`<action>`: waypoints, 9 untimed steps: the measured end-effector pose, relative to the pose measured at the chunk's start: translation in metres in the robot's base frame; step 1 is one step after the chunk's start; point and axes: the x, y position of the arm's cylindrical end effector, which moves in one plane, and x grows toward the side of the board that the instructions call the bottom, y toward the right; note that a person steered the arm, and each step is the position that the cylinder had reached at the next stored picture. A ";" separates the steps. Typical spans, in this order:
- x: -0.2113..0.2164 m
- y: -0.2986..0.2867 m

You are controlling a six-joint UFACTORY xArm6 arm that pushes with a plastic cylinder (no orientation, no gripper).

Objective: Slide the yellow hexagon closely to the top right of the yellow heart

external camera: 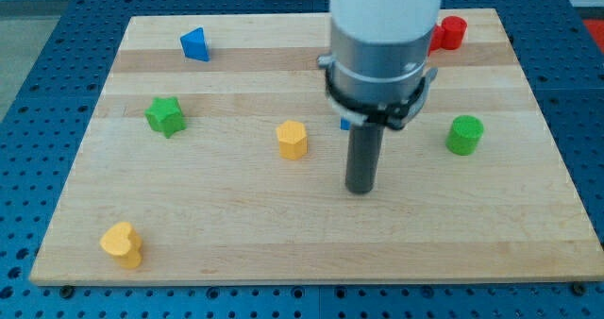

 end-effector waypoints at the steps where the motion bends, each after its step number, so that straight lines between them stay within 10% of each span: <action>1: -0.035 -0.012; 9: -0.059 -0.158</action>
